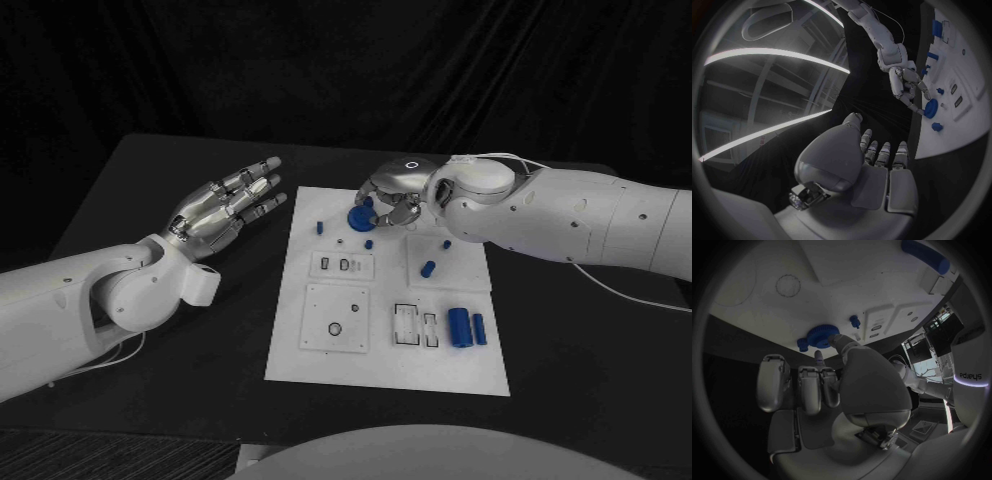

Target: Assemble the parts on the task board

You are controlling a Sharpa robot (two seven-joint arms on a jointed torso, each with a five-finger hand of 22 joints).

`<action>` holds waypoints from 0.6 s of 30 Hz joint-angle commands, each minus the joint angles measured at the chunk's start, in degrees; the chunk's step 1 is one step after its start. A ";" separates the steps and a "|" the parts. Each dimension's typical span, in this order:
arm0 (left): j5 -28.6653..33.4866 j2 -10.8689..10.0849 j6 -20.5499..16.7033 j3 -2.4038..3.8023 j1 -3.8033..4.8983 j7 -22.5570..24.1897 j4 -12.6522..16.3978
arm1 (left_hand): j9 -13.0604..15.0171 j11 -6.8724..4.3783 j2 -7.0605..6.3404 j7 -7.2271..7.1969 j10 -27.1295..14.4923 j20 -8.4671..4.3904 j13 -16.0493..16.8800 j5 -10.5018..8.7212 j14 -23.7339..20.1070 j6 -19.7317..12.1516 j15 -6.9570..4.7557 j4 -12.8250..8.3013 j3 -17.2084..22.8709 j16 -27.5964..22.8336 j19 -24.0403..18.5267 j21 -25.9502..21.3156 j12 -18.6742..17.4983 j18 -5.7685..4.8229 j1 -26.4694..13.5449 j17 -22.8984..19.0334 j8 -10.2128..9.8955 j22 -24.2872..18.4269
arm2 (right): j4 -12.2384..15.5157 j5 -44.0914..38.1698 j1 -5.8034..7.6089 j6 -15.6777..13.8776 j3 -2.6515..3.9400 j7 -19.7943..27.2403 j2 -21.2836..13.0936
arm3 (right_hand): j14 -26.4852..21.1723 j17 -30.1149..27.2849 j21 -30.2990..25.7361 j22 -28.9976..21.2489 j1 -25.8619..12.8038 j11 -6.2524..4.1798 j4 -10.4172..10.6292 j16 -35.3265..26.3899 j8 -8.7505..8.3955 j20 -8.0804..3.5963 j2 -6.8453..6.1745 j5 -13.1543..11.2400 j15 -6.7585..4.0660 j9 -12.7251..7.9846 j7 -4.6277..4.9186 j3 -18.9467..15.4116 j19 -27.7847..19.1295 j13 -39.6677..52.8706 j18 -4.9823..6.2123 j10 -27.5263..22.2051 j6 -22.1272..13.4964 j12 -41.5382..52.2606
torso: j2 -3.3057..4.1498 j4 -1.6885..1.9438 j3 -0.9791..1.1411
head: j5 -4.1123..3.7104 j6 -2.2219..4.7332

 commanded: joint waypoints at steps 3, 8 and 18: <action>-0.07 0.06 0.92 0.05 -0.06 0.42 0.12 | 0.04 0.51 -0.04 0.32 0.05 0.51 0.01 0.43 -0.11 -0.08 0.32 -0.06 0.37 0.19 0.07 -0.33 0.13 0.98 0.55 0.07 0.36 -0.10 | 0.03 -0.32 -0.16 0.84 0.02 -1.52 -0.17 | 5.78 14.53 -0.78 10.66 -0.02 0.32 -0.51 -0.40 -0.58 0.00 1.44 2.28 0.49 -0.93 0.02 1.07 -0.47 15.09 1.07 6.01 -0.03 0.20 | -0.01 0.05 -0.01 | -0.07 -0.03; -0.07 -0.17 0.92 0.05 -0.06 0.41 0.23 | 0.04 0.53 -0.05 0.34 0.05 0.52 0.01 0.46 -0.11 -0.08 0.32 -0.12 0.44 0.19 0.07 -0.33 0.13 0.98 0.59 0.07 0.37 -0.10 | 0.59 -0.32 -0.16 -1.82 0.02 -1.19 -1.21 | 5.70 14.33 -1.00 10.59 -0.02 0.32 -0.55 -0.59 -0.61 0.00 1.46 2.38 0.49 -1.01 0.01 1.14 -0.58 15.09 1.12 6.01 0.03 0.20 | 0.03 -0.06 0.02 | 0.13 0.20; -0.07 -0.67 0.66 0.05 -0.07 0.36 0.37 | 0.06 0.56 -0.13 0.37 0.08 0.53 0.02 0.65 -0.09 0.04 0.31 -0.36 0.69 0.24 0.12 -0.29 0.18 1.00 0.69 0.09 0.43 -0.05 | 6.85 -0.19 1.48 -13.26 0.02 -0.24 -9.75 | 5.91 14.83 -0.19 10.94 -3.11 -0.83 2.25 -0.11 -1.49 -0.64 0.54 -19.68 -0.37 -4.99 -1.62 -4.35 0.31 15.09 0.90 6.01 -4.11 0.20 | 0.01 -0.06 -0.02 | -0.14 0.43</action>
